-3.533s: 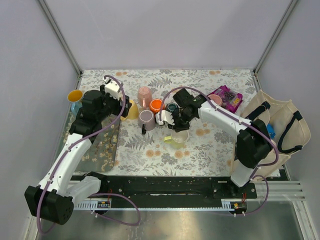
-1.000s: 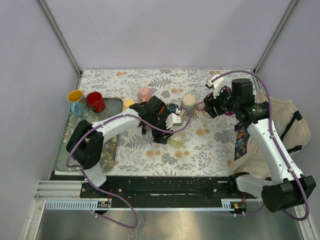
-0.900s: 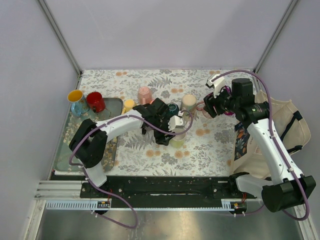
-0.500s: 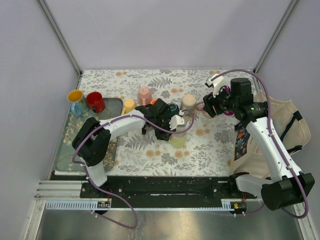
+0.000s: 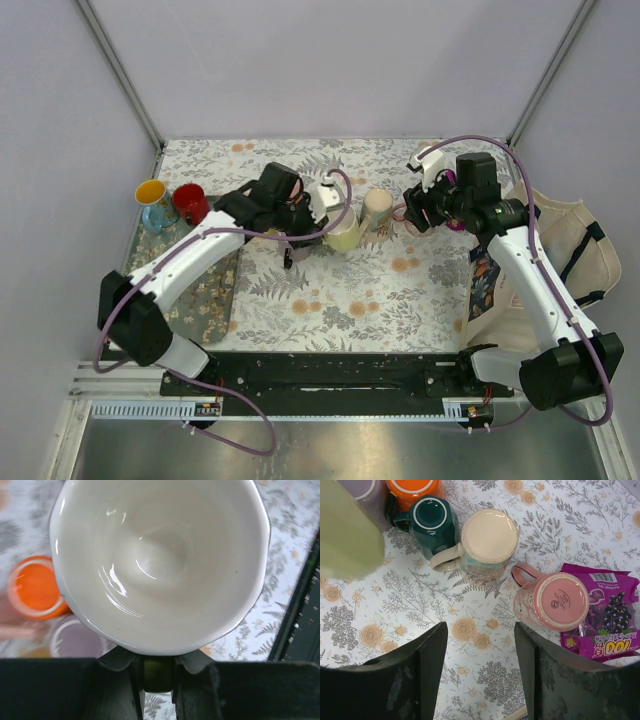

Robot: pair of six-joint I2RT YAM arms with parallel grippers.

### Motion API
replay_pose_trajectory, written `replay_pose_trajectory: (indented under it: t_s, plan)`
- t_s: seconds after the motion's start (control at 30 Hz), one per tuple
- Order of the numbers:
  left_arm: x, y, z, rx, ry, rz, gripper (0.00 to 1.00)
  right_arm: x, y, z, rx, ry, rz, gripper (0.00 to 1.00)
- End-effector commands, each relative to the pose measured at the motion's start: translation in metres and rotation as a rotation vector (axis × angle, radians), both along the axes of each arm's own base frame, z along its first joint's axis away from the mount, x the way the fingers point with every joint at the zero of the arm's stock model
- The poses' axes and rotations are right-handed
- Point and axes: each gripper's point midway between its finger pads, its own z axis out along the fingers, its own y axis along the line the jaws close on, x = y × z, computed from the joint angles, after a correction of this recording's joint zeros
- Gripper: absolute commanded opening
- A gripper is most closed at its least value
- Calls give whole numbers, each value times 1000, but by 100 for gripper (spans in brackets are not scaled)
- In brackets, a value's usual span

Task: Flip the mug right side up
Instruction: Move the cup to the tray.

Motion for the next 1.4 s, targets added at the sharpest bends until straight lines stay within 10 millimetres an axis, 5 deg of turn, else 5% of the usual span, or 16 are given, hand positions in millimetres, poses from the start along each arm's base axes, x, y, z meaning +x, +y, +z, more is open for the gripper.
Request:
replay_pose_trajectory:
  t_s: [0.0,0.27,0.5,1.1,1.37]
  plan:
    - [48,40,71,-46,-215,324,0,16,3,29,41,-86,-16,64]
    - [126,164,100,-56,-285,976,0,20,7,29,66,-76,-22,64]
    - [152,227,73,88,-326,1252,0,17,7,29,68,-78,-23,64]
    - [165,268,-34,246,-67,1370,0,9,-1,29,60,-84,-40,65]
    - [172,283,-54,265,-39,1414,0,10,-3,27,48,-83,-43,66]
